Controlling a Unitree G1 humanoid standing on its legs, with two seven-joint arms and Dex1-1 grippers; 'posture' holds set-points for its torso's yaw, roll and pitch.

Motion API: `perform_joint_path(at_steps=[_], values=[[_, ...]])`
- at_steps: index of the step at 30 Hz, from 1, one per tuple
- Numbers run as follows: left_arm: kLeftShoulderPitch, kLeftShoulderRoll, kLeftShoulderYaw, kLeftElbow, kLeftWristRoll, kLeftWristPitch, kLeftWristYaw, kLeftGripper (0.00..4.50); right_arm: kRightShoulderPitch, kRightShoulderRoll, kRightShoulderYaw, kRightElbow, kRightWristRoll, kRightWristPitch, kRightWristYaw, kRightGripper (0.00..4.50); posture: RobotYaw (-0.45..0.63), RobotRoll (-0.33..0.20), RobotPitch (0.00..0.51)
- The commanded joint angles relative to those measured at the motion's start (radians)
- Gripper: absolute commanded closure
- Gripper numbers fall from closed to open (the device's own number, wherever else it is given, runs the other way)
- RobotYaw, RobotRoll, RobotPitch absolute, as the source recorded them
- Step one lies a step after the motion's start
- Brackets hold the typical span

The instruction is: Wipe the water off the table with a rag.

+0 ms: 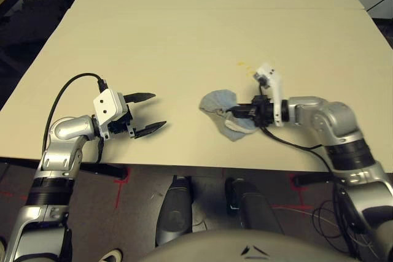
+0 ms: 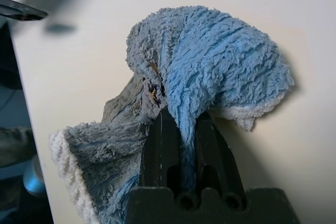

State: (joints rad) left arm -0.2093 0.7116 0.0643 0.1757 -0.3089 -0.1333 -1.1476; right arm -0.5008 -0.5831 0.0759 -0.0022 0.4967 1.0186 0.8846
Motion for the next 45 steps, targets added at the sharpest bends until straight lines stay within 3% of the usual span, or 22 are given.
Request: perform_joint_path(at_steps=[1, 6, 12, 15, 22, 32, 45], values=[[-0.011, -0.004, -0.018, 0.023, 0.016, -0.018, -0.011, 0.0, 0.008, -0.094, -0.068, 0.065, -0.014, -0.009, 0.006, 4.49, 0.23, 0.0, 0.187], [-0.025, -0.005, -0.023, 0.039, 0.015, -0.025, -0.015, 0.0, 0.0, -0.19, -0.14, 0.157, 0.005, -0.036, 0.041, 4.49, 0.22, 0.0, 0.182], [-0.046, -0.012, -0.03, 0.063, 0.02, -0.033, -0.016, 0.0, -0.148, -0.086, -0.341, 0.289, 0.082, -0.066, -0.078, 4.49, 0.21, 0.0, 0.177], [-0.071, -0.016, -0.029, 0.087, 0.026, -0.036, -0.007, 0.0, -0.219, -0.05, -0.368, 0.36, 0.062, -0.102, -0.14, 4.49, 0.21, 0.0, 0.173], [-0.118, -0.018, -0.026, 0.14, 0.041, -0.05, 0.006, 0.0, -0.363, 0.038, -0.296, 0.636, -0.077, -0.284, -0.239, 4.49, 0.22, 0.0, 0.166], [-0.137, -0.01, -0.022, 0.15, 0.058, -0.055, 0.027, 0.0, -0.546, 0.174, -0.213, 1.073, -0.234, -0.524, -0.221, 4.49, 0.24, 0.0, 0.168], [-0.124, -0.001, -0.013, 0.124, 0.06, -0.046, 0.059, 0.0, -0.605, 0.399, -0.148, 1.214, -0.344, -0.57, -0.105, 4.49, 0.28, 0.0, 0.184]])
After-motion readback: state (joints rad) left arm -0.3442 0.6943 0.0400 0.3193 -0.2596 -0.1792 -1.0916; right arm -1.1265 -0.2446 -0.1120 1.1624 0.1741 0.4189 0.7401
